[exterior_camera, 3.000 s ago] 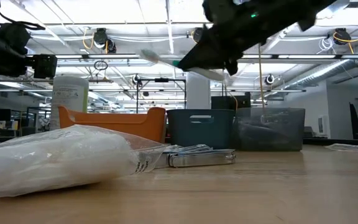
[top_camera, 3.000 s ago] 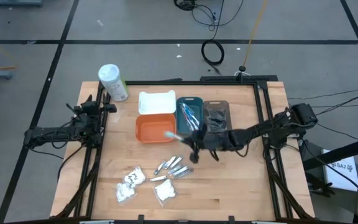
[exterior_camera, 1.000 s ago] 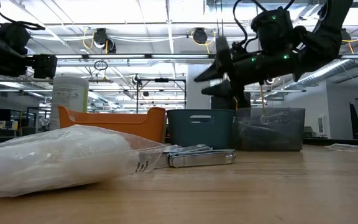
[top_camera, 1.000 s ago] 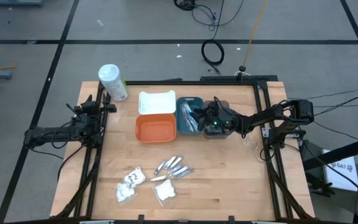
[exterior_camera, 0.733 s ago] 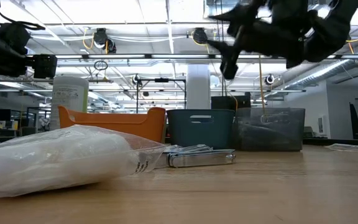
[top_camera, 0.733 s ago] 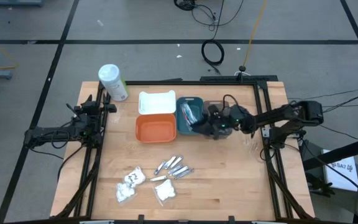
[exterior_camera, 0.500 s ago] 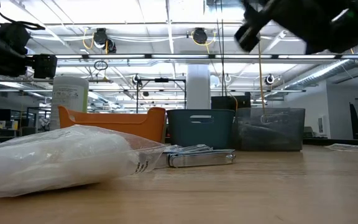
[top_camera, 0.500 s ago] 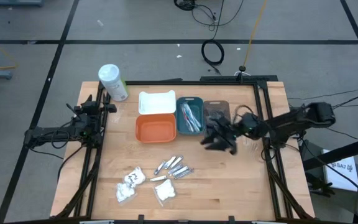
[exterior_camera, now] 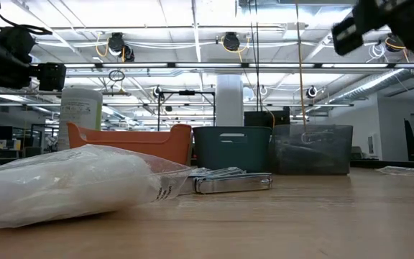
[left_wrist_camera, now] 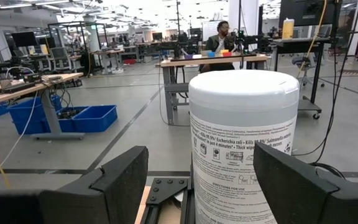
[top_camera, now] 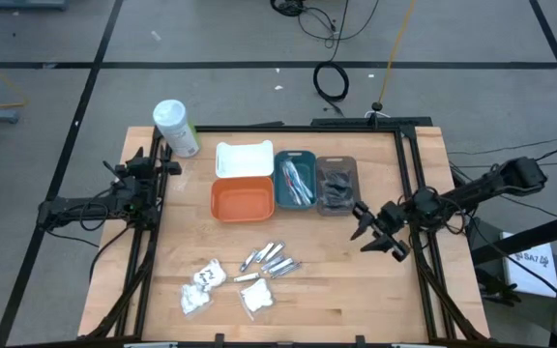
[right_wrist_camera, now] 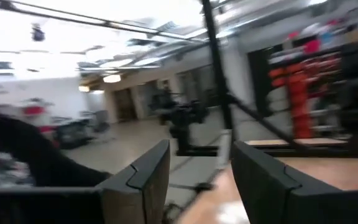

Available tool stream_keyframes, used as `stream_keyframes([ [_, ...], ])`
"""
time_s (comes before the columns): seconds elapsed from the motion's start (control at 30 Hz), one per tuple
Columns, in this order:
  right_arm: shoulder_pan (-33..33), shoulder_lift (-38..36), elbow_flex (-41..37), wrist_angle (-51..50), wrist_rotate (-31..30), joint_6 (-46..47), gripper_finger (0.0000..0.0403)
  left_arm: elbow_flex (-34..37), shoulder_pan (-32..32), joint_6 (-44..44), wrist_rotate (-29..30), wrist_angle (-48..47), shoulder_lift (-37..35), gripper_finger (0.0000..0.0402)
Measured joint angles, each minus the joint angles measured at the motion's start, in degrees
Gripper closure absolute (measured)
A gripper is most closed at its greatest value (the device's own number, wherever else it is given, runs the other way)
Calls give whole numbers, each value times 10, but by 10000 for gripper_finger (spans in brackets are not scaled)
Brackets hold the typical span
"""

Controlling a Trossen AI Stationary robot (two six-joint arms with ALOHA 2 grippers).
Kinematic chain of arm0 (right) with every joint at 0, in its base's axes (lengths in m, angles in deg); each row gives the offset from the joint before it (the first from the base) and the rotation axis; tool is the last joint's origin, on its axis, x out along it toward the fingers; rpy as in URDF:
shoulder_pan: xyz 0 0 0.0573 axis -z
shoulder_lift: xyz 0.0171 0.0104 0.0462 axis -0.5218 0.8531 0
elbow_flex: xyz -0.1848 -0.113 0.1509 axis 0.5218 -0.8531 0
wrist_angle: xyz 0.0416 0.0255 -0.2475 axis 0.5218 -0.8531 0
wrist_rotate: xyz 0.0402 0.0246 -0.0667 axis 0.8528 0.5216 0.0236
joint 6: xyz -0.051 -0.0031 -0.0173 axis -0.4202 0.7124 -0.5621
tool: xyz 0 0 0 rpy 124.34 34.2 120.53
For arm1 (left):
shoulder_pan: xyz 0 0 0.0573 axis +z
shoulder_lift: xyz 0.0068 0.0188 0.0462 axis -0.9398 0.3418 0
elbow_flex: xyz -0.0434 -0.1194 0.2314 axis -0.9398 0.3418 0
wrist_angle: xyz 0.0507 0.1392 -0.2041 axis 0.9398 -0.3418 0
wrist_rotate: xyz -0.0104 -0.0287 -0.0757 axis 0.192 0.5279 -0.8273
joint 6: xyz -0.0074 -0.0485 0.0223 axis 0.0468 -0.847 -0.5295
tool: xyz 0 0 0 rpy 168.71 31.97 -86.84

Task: Pick & Place Travel size toiletries
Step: Put the cotton pack into the white bin

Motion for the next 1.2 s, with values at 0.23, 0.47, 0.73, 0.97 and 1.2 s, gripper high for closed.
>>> stream_keyframes([
  [0.23,0,-72,-53,-16,-113,-120,243,0,0,0,0,0,0,117],
  [0.47,0,-108,-54,-77,-194,-236,243,0,2,28,0,-6,0,117],
  [0.73,1,-151,-55,-192,-341,-254,248,0,17,280,-9,-8,0,117],
  [0.97,1,-175,-55,-252,-353,-218,248,0,20,328,-21,-8,0,117],
  [1.2,1,-177,-55,-310,-353,-180,248,0,26,373,-40,-6,0,117],
])
